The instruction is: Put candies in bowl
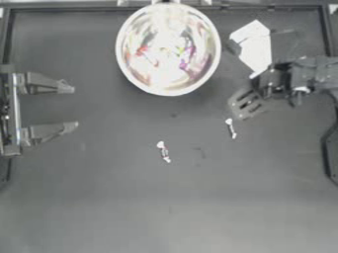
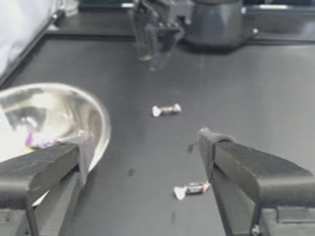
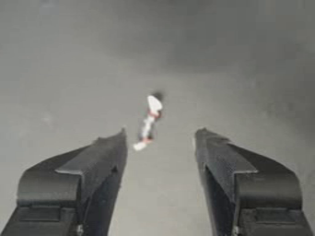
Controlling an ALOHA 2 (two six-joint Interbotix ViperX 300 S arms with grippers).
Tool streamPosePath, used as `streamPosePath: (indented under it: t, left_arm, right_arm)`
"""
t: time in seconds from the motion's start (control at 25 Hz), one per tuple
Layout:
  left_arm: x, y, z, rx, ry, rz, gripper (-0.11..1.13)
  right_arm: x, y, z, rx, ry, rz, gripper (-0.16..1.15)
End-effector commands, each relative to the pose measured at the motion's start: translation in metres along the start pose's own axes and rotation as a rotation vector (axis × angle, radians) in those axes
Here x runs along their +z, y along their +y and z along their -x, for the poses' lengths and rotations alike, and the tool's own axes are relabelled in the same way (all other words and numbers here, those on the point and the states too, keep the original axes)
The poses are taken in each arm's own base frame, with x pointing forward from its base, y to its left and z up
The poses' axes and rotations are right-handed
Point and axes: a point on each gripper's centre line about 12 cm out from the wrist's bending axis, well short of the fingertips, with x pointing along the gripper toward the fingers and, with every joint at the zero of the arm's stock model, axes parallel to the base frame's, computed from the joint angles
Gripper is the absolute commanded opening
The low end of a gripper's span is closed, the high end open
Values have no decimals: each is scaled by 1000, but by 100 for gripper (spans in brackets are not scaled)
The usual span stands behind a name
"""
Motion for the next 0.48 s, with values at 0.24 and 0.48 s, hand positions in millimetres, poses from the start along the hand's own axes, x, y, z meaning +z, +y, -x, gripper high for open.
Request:
streamPosePath:
  t: [0.24, 0.48]
  left_arm:
    - [2, 1, 0, 6, -11, -6, 98]
    - [1, 0, 0, 3, -8, -9, 98]
  right_arm:
    - [-7, 13, -22, -29, 35, -30, 96]
    - [-8, 18, -44, -25, 36, -35, 99]
